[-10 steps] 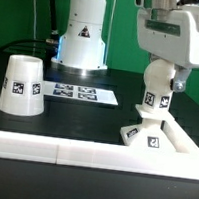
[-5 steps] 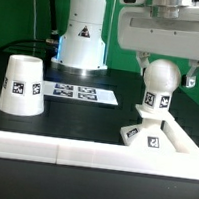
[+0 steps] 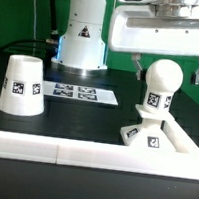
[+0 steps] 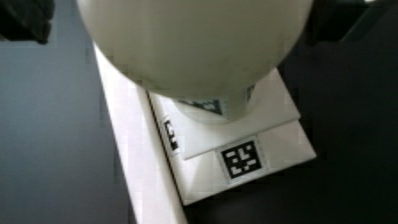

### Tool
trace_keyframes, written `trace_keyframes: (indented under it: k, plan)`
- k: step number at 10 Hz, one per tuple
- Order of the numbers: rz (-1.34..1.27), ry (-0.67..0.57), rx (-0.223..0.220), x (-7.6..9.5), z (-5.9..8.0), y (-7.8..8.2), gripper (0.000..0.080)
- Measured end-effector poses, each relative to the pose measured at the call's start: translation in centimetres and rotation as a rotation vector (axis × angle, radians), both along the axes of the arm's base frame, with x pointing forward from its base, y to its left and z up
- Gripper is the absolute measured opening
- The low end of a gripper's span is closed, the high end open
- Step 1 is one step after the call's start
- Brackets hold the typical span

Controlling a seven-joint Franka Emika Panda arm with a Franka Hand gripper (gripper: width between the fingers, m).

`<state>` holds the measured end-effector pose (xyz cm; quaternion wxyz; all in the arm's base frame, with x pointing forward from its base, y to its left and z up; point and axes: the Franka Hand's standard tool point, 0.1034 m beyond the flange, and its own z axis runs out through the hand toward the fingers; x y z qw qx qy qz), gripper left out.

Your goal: Assemble lamp

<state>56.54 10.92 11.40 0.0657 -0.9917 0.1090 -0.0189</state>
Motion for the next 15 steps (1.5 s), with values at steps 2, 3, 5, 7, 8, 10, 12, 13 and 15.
trace_keyframes:
  k: [2,3,5,7,8,10,12,13,15]
  plan:
    - [0.103,-0.012,-0.010,0.0,-0.1,-0.2,0.0699]
    - [0.201,-0.024,-0.022,0.0,-0.1,-0.3,0.0699]
    - [0.479,-0.056,-0.065,0.2,-0.1,-0.9,0.0699]
    - [0.704,-0.070,-0.090,0.5,-0.2,-1.3,0.0699]
    - [0.788,-0.073,-0.106,0.6,-0.2,-1.3,0.0699]
    - [0.872,-0.075,-0.119,0.5,-0.3,-1.0,0.0699]
    - [1.004,-0.067,-0.133,0.6,-0.5,-0.7,0.0699]
    - [1.079,-0.067,-0.140,0.6,-0.6,-0.6,0.0699]
    - [1.105,-0.062,-0.141,0.5,-0.7,-0.5,0.0699]
